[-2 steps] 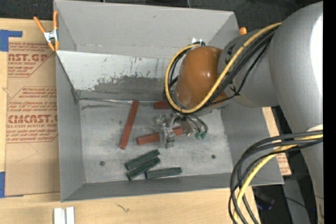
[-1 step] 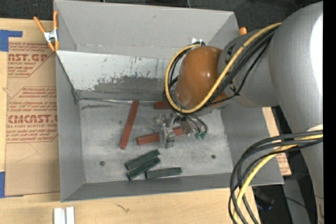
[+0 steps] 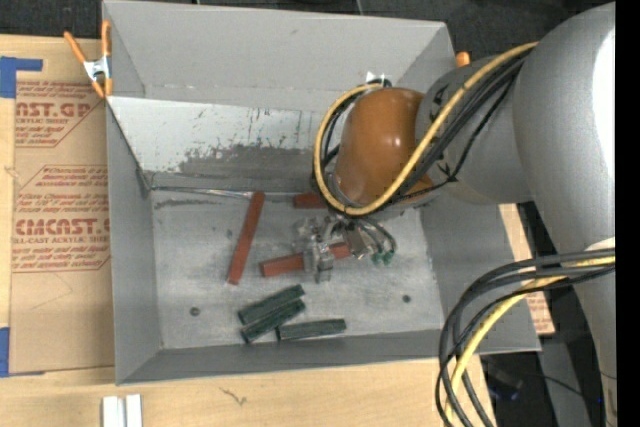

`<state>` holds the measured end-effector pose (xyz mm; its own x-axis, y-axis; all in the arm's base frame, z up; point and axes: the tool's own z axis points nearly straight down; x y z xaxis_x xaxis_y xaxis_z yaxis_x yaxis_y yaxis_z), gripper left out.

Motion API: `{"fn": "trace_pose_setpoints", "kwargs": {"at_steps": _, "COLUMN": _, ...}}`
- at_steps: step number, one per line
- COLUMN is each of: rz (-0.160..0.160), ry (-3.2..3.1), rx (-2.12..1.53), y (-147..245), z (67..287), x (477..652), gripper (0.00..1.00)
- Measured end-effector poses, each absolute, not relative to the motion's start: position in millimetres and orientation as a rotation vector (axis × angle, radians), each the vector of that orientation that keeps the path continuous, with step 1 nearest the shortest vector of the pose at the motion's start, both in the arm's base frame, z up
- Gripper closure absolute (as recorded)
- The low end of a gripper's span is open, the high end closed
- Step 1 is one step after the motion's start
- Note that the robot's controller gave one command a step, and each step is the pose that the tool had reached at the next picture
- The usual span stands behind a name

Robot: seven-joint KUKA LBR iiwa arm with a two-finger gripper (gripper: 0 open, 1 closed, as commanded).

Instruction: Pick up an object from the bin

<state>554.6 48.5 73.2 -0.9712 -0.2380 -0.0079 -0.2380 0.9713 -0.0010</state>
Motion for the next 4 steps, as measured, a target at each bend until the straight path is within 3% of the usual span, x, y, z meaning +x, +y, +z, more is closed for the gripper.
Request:
{"fn": "trace_pose_setpoints", "kwargs": {"at_steps": 2, "rz": 0.0, "ry": 3.118, "rx": -0.377, "y": 48.9, "z": 111.4, "x": 553.6, "gripper": 1.0}}
{"fn": "trace_pose_setpoints", "kwargs": {"at_steps": 4, "rz": 0.0, "ry": 3.116, "rx": -0.378, "y": 49.2, "z": 128.1, "x": 553.5, "gripper": 1.0}}
